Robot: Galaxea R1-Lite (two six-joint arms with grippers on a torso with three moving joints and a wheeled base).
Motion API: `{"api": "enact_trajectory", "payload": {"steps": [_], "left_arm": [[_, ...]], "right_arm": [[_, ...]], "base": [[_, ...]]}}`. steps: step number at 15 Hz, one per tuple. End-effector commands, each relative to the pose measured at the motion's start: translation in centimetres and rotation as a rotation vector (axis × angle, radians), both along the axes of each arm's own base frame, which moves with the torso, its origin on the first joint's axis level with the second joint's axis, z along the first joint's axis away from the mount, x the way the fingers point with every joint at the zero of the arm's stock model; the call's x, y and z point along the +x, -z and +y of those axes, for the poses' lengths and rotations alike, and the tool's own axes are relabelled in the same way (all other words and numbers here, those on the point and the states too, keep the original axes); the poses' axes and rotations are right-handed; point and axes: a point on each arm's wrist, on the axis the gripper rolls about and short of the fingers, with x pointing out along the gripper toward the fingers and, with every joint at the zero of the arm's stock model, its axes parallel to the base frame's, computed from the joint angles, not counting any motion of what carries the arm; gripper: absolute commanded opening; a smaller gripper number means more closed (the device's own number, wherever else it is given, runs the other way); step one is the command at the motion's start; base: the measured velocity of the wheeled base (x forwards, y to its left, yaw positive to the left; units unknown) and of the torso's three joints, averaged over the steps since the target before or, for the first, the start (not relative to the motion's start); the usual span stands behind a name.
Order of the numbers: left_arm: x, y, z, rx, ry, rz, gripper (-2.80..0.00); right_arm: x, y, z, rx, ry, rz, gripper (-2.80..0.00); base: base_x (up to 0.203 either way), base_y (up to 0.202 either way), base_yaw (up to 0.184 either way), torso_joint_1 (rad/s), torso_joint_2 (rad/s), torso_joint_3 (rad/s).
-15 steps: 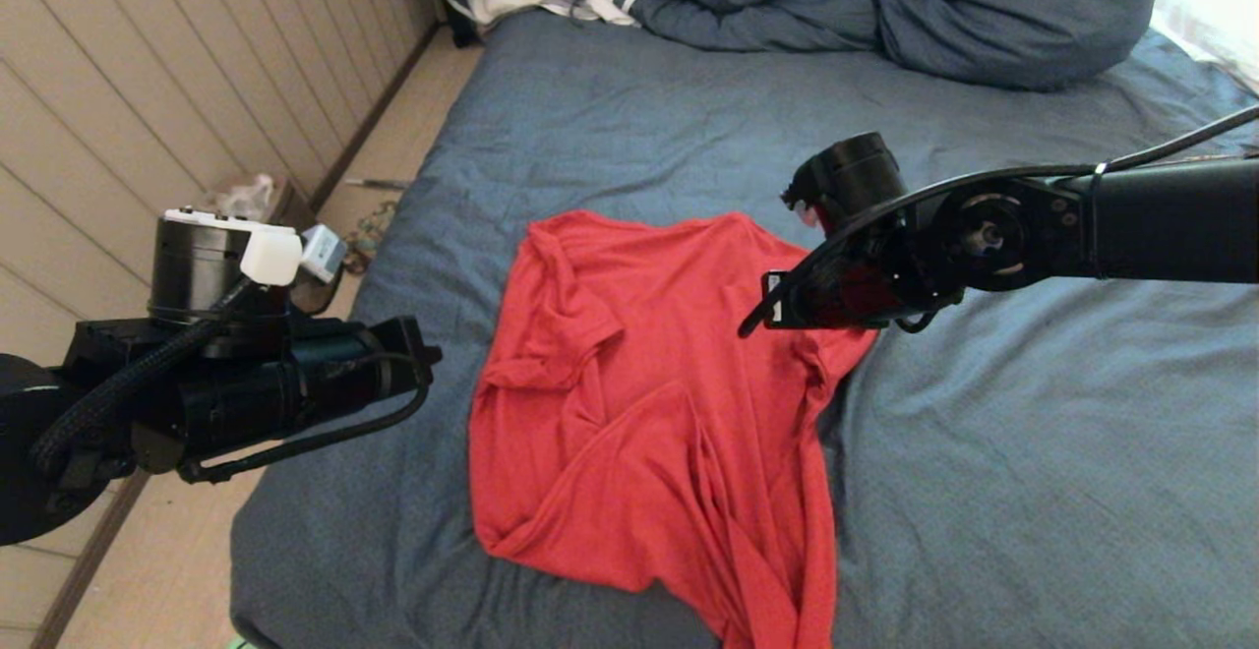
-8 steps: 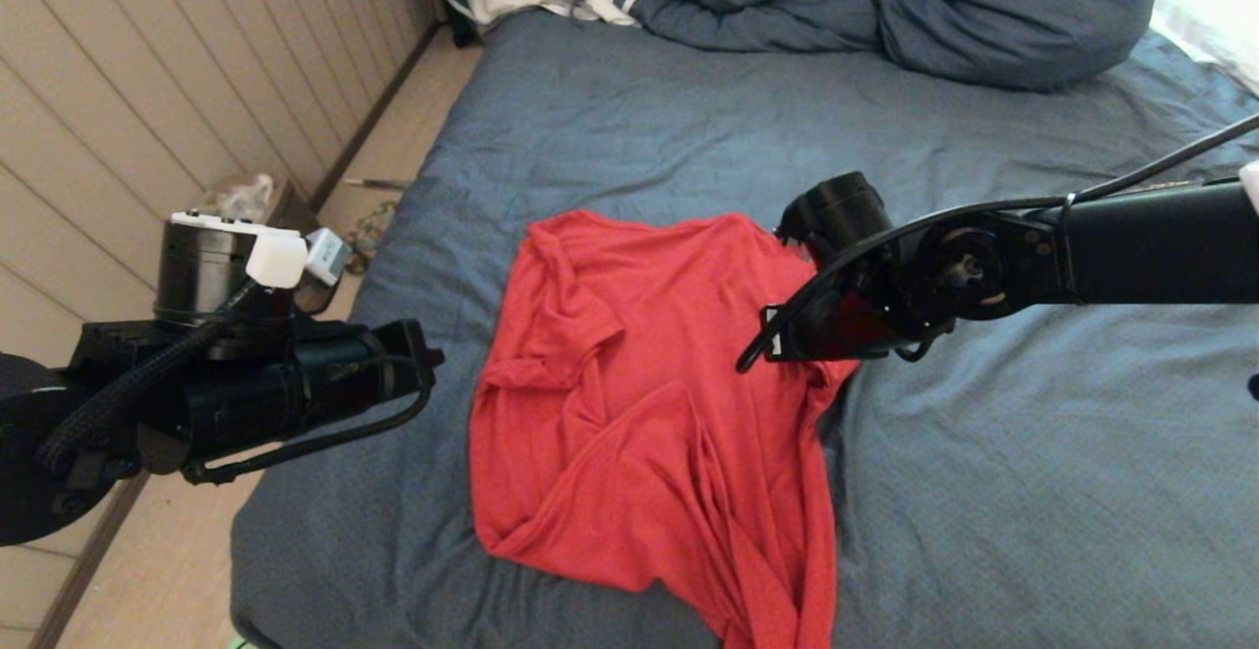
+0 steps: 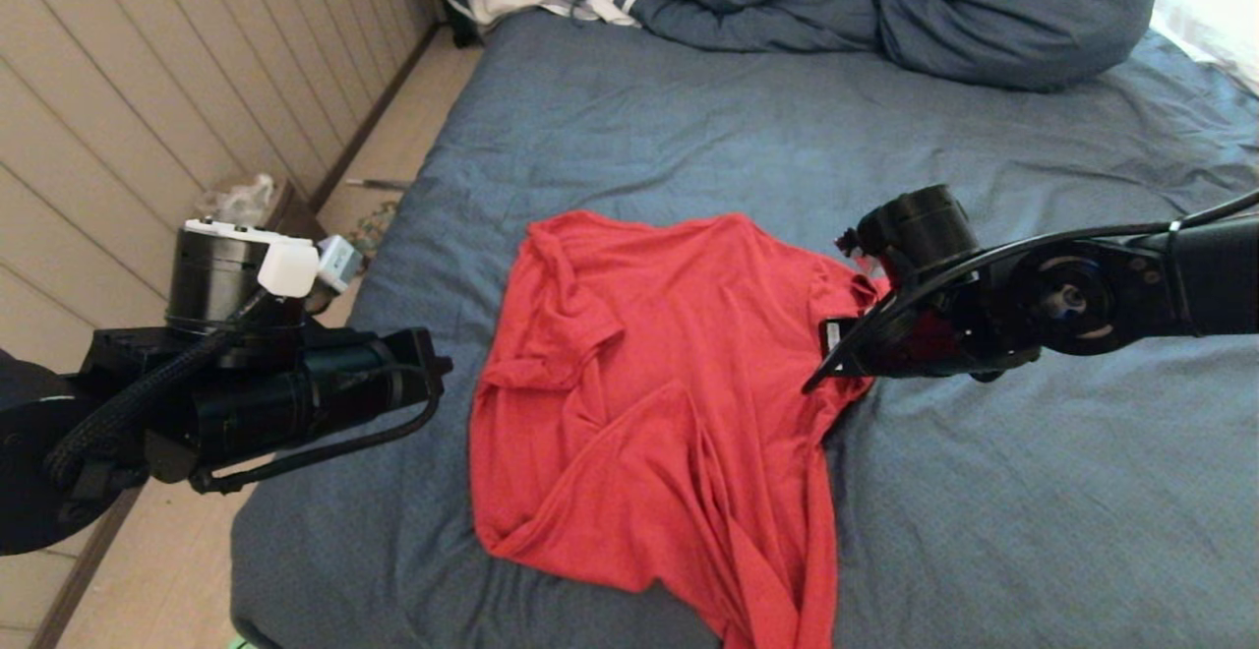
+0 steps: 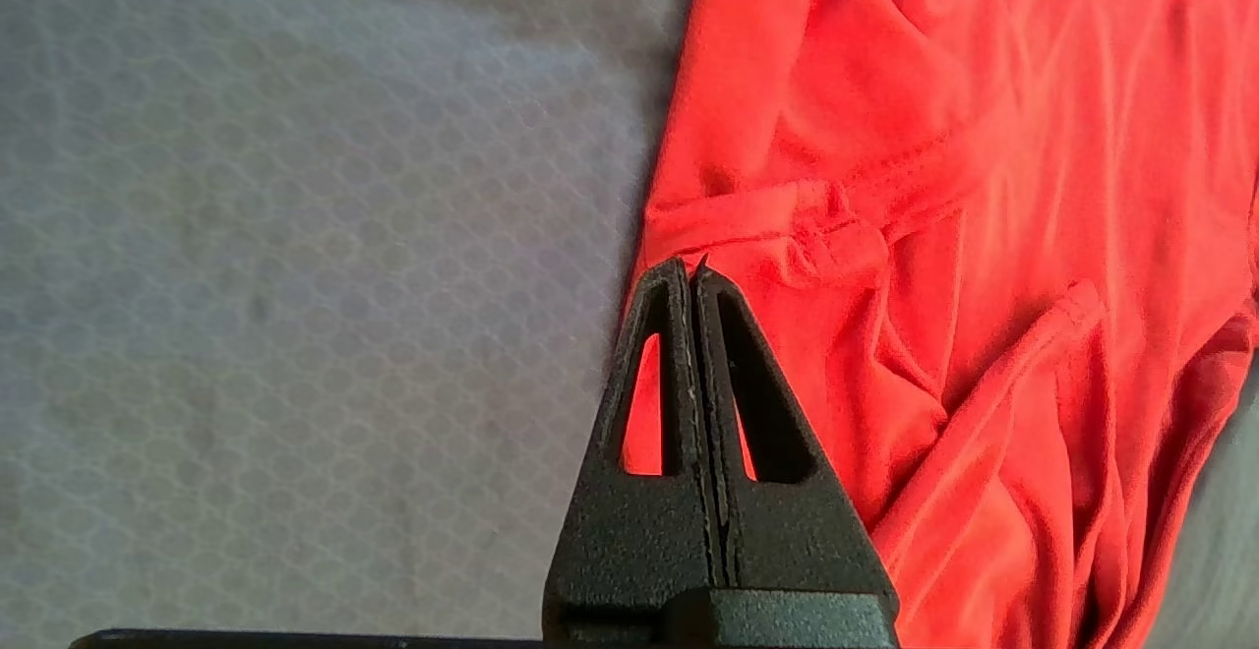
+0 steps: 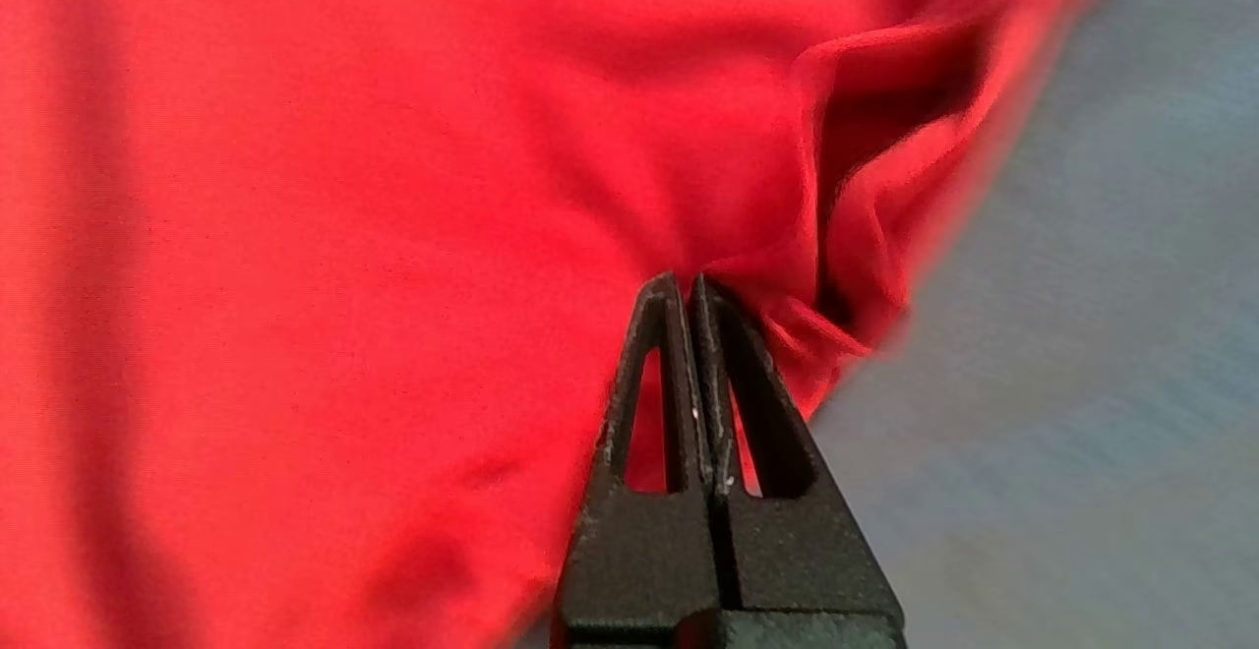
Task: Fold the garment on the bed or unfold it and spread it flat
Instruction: Unford the red T-shirt
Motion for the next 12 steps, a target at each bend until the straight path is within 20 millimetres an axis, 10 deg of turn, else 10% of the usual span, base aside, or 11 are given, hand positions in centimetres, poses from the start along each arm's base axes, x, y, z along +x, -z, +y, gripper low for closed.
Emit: {"api": "enact_trajectory", "payload": {"steps": [1,6,12], "left_arm": [[-0.1,0.1,-0.1,0.0,0.003,0.001,-2.8],[-0.1,0.1,-0.2,0.0,0.007,0.002,-2.8],[0.6,-2.2,-1.9,0.001,0.048,-0.029,-2.8]], "right_arm": [[-1.2,-0.6,-2.4,-0.004,0.049,-0.007,-2.8],[-2.4,-0.1,-5.8,0.016,0.104,-0.021,-2.8],[-5.1,-5.1,-7.3,0.111,0.073,-0.183,-2.8]], "base": [[0.0,0.0,0.0,0.0,0.0,0.0],[0.0,0.0,0.0,0.0,0.0,0.0],[0.0,0.0,0.0,0.0,0.0,0.0]]}}
